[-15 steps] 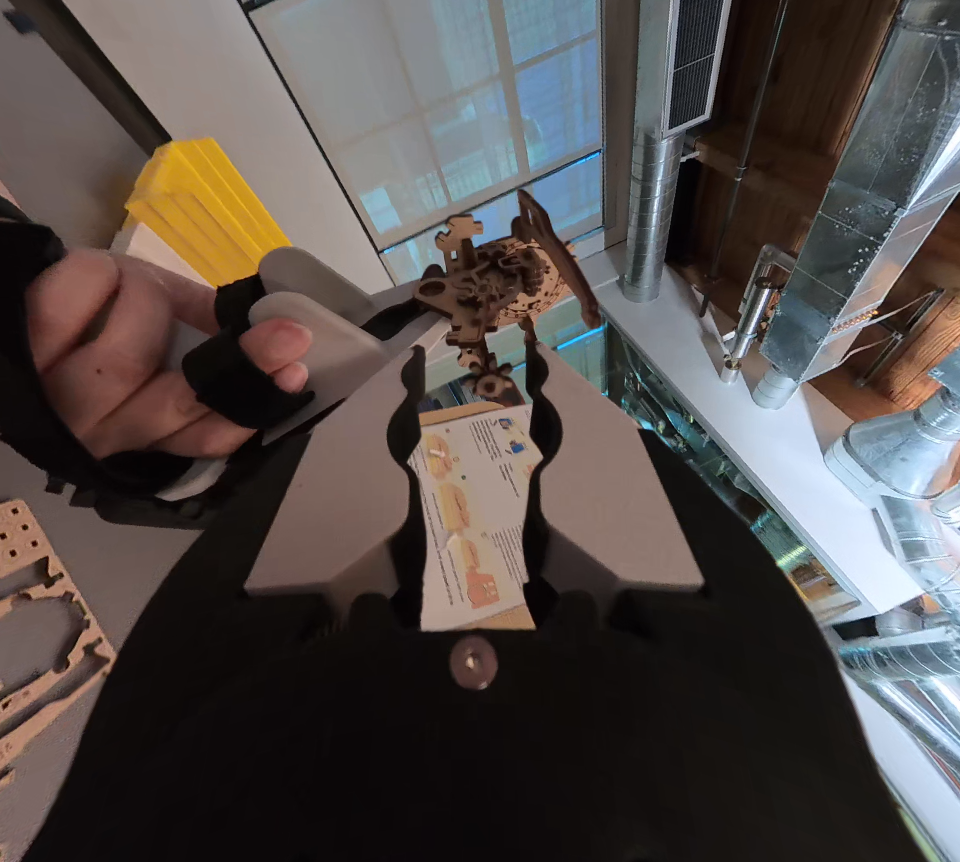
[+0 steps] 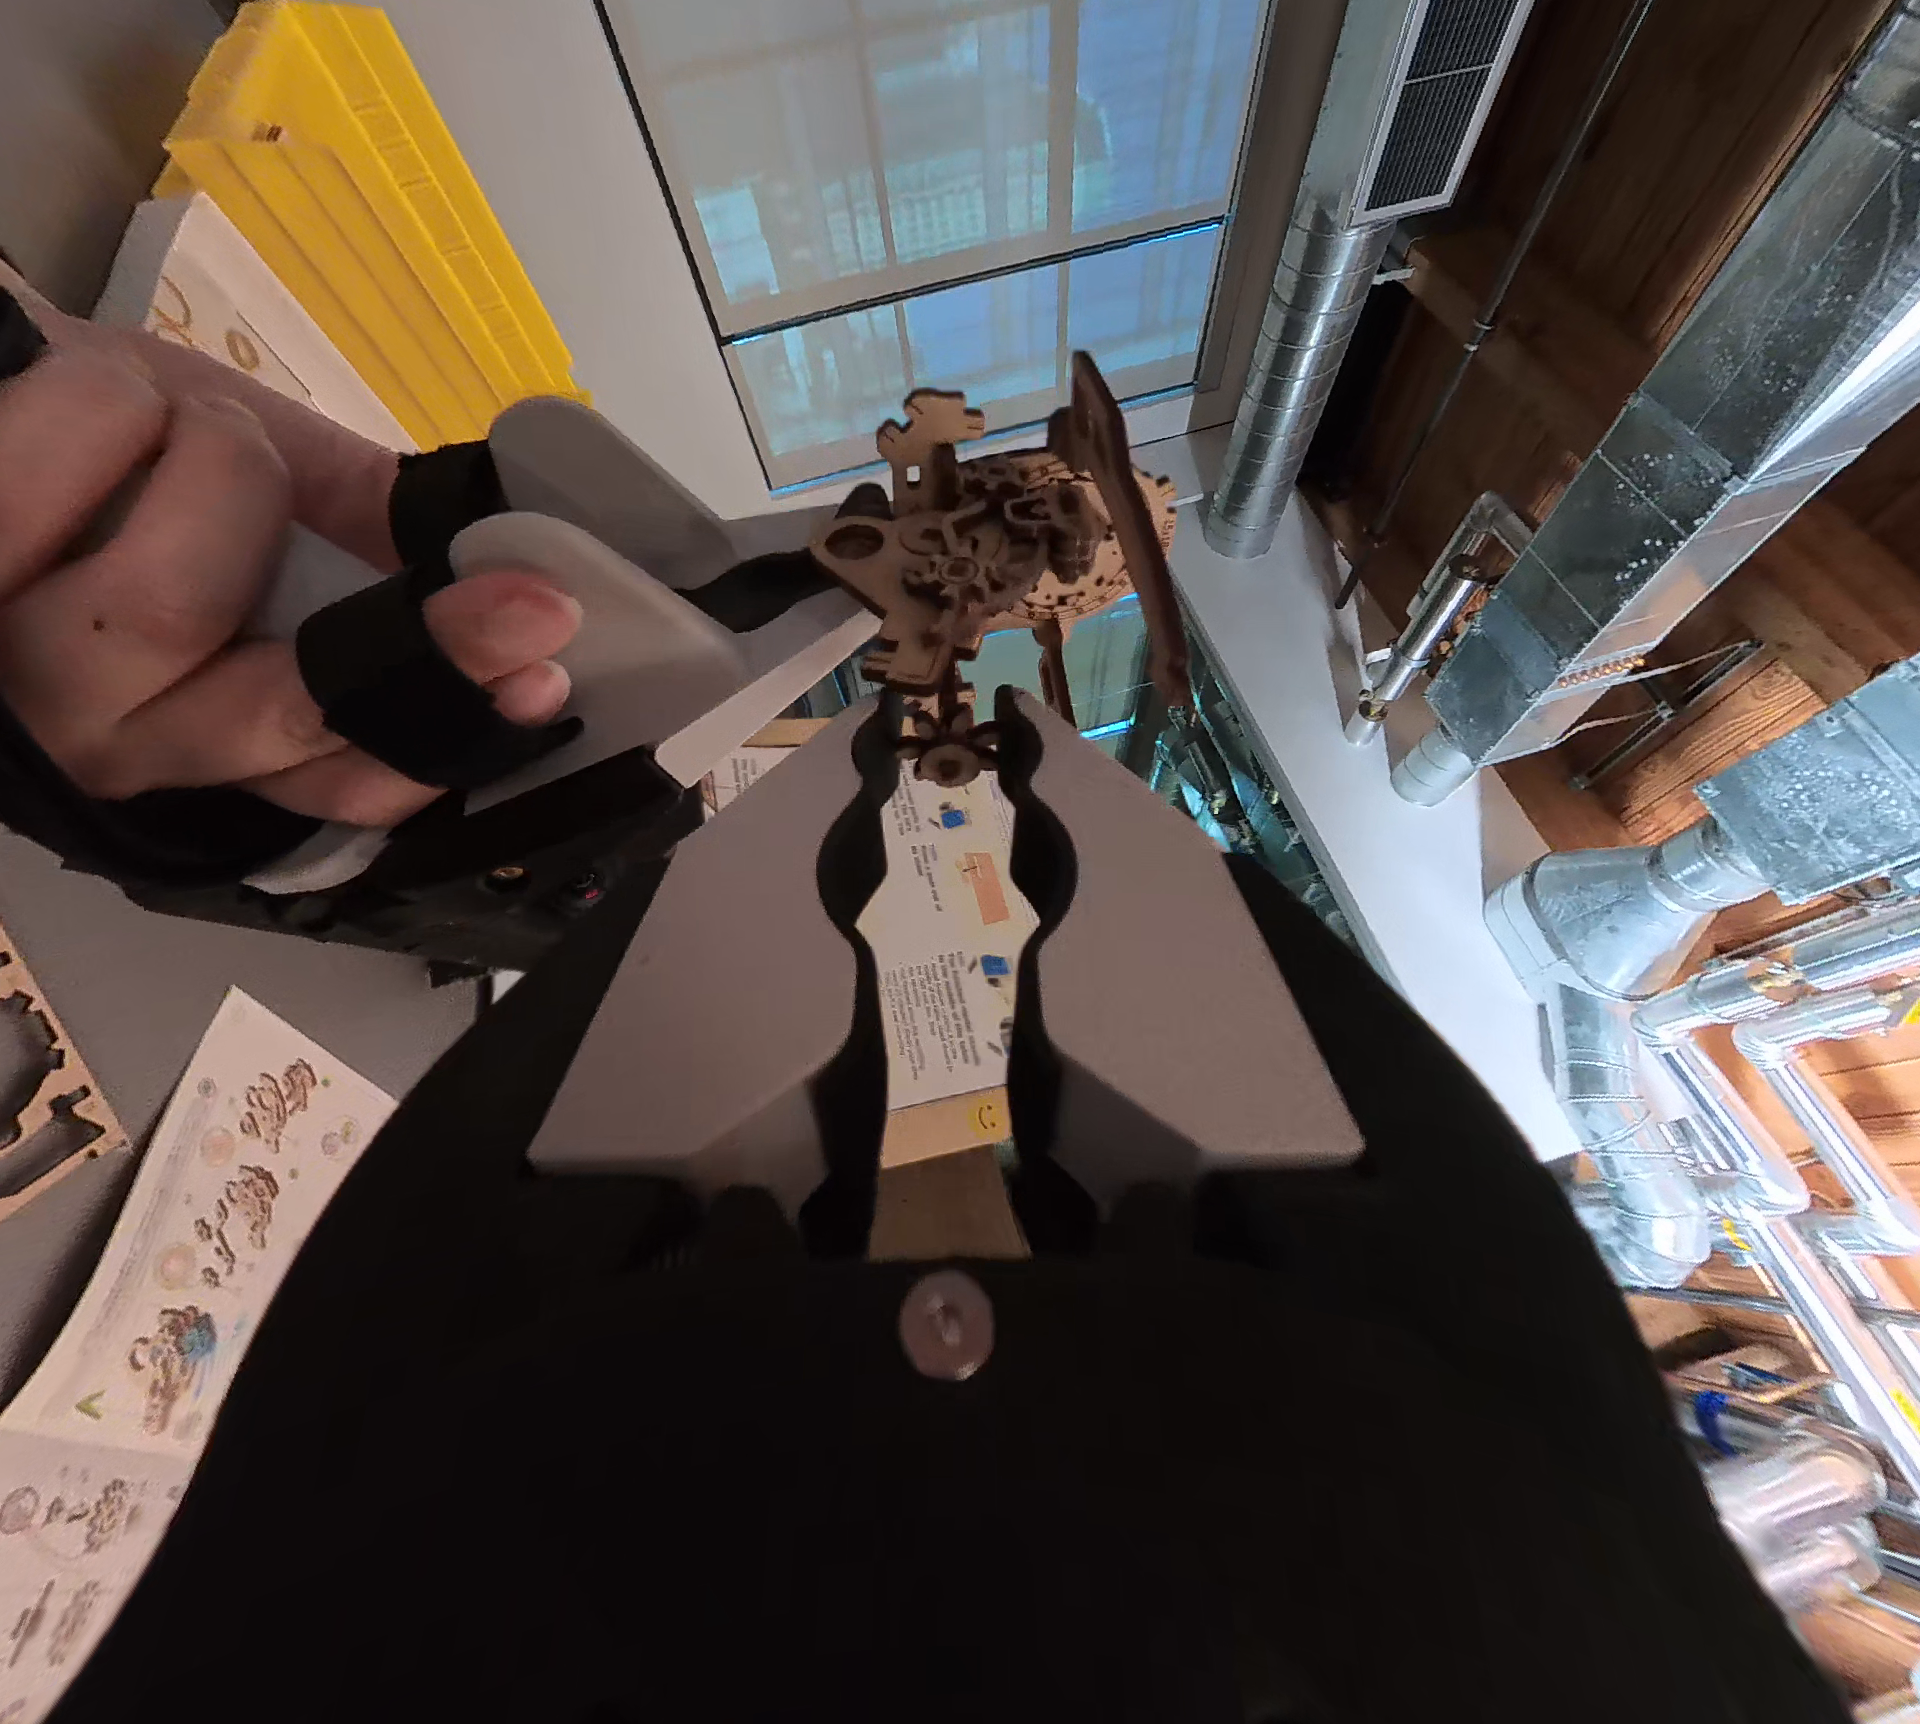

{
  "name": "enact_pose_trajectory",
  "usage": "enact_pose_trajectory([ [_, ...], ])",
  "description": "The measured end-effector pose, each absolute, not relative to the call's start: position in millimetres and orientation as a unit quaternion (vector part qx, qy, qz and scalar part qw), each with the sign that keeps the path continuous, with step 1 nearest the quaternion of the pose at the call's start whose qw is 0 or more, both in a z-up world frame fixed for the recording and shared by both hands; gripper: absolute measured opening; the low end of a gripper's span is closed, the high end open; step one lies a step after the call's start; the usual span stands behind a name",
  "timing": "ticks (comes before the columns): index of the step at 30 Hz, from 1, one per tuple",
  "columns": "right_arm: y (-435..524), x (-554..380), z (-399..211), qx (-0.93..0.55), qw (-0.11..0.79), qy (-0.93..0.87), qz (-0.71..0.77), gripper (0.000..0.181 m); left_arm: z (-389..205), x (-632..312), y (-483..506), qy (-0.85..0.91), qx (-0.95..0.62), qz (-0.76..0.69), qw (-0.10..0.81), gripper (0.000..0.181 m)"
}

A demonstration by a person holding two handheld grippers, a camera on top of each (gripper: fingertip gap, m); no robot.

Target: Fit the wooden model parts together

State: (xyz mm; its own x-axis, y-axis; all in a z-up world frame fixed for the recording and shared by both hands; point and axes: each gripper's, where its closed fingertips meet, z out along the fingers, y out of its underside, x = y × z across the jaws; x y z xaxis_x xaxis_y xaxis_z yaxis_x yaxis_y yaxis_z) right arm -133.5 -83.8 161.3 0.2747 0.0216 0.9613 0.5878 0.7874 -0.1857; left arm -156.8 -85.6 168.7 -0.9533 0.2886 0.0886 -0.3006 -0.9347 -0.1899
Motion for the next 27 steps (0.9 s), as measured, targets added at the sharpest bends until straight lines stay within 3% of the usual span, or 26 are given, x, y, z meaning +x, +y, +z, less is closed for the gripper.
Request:
enact_pose_trajectory([
  [6,-89,-131,167,-0.252,0.748,-0.567,-0.235,0.016,164,-148,-78,-0.099,0.074,0.986,0.110,0.019],
  [12,-87,-126,170,-0.253,0.747,-0.557,-0.261,0.016,158,-138,-78,-0.112,0.108,0.983,0.093,0.044],
  [15,-84,-121,170,-0.267,0.742,-0.558,-0.259,0.016,146,-130,-66,-0.125,0.158,0.979,0.040,0.054],
  [20,-81,-117,165,-0.294,0.733,-0.571,-0.225,0.016,128,-144,-49,-0.274,0.307,0.876,-0.252,0.055],
  [22,-82,-122,158,-0.309,0.725,-0.588,-0.184,0.016,116,-155,-51,-0.391,0.368,0.746,-0.394,0.055],
  [23,-82,-125,154,-0.316,0.720,-0.596,-0.161,0.016,109,-163,-50,-0.441,0.392,0.666,-0.456,0.064],
  [27,-89,-147,141,-0.312,0.709,-0.622,-0.111,0.016,100,-193,-57,-0.547,0.392,0.378,-0.636,0.081],
])
